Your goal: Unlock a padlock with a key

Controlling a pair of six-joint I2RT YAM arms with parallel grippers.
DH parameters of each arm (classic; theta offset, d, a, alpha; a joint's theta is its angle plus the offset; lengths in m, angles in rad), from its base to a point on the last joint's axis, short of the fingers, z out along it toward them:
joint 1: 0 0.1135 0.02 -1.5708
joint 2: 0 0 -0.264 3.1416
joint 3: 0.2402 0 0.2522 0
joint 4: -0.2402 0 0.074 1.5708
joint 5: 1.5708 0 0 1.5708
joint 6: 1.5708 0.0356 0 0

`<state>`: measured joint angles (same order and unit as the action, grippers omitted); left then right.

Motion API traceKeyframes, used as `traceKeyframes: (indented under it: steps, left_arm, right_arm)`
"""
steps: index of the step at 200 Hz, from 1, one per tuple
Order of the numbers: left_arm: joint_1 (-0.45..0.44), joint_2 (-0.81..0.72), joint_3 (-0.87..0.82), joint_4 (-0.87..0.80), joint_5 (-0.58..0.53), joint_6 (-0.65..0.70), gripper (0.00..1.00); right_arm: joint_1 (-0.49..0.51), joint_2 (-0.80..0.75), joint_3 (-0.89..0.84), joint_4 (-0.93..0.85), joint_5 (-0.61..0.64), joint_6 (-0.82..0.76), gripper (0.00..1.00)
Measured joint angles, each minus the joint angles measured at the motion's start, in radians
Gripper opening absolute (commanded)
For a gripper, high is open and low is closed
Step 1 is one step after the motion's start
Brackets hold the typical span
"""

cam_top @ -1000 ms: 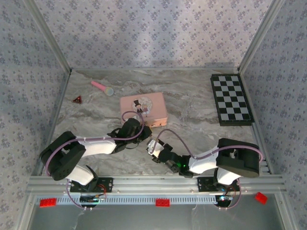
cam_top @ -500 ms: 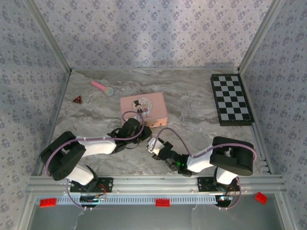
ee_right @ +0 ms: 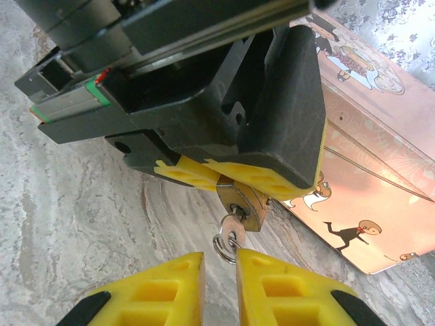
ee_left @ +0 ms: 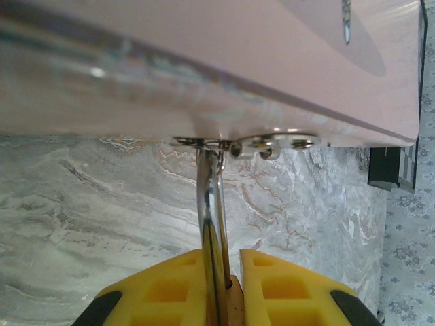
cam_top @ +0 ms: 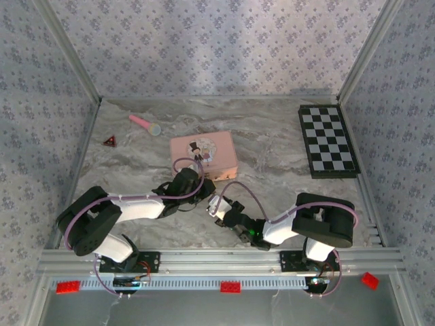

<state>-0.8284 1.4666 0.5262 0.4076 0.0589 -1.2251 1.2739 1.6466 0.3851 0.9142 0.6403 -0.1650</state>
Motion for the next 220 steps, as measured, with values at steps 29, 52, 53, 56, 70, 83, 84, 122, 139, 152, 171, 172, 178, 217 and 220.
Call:
traceKeyframes:
  steps: [29,52,53,56,70,83,84,122,139,152,171,172,178,217,220]
  left_arm:
    - [-0.006,0.000,0.000,0.003,0.000,0.000,0.00]
    - [-0.011,0.000,0.000,0.008,0.000,0.000,0.00]
    - [-0.011,0.000,0.000,0.008,0.000,0.000,0.00]
    - [-0.011,0.000,0.000,0.008,0.000,0.000,0.00]
    - [-0.012,0.000,0.000,0.008,0.000,-0.003,0.00]
    - [-0.013,0.000,0.000,0.011,0.000,-0.007,0.00]
    - [-0.013,0.000,0.000,0.011,0.000,-0.007,0.00]
    - [-0.018,0.001,0.000,0.014,-0.005,-0.008,0.00]
    - [-0.019,0.001,0.000,0.014,-0.008,-0.008,0.00]
    - [-0.019,0.002,0.000,0.014,-0.009,-0.007,0.00]
    - [-0.019,0.002,0.000,0.016,-0.012,-0.008,0.00]
    - [-0.019,0.002,0.000,0.016,-0.012,-0.008,0.00]
    - [-0.019,0.002,0.000,0.018,-0.013,-0.008,0.00]
    - [-0.019,0.002,0.000,0.060,-0.024,-0.015,0.00]
    - [-0.019,0.002,0.000,0.062,-0.024,-0.015,0.00]
  right_arm:
    - [0.000,0.004,0.000,0.014,0.002,0.001,0.17]
    - [-0.003,0.005,0.000,0.028,0.005,0.004,0.16]
    - [-0.003,0.005,0.000,0.028,0.005,0.004,0.16]
    - [-0.004,0.005,0.000,0.030,0.005,0.006,0.16]
    - [-0.008,0.006,0.000,0.037,0.008,0.012,0.15]
    - [-0.010,0.009,0.001,0.040,0.014,0.016,0.14]
    - [-0.011,0.010,0.001,0.040,0.015,0.017,0.14]
    - [-0.011,0.035,0.003,0.058,0.031,0.018,0.12]
    - [-0.011,0.039,0.004,0.064,0.034,0.018,0.12]
    - [-0.011,0.040,0.004,0.066,0.035,0.020,0.12]
    - [-0.013,0.040,0.004,0.073,0.037,0.034,0.10]
    - [-0.013,0.040,0.004,0.074,0.037,0.035,0.10]
    - [-0.015,0.040,0.003,0.078,0.033,0.044,0.10]
    - [-0.055,-0.016,-0.007,0.055,-0.025,0.161,0.10]
    - [-0.057,-0.019,-0.008,0.055,-0.027,0.169,0.10]
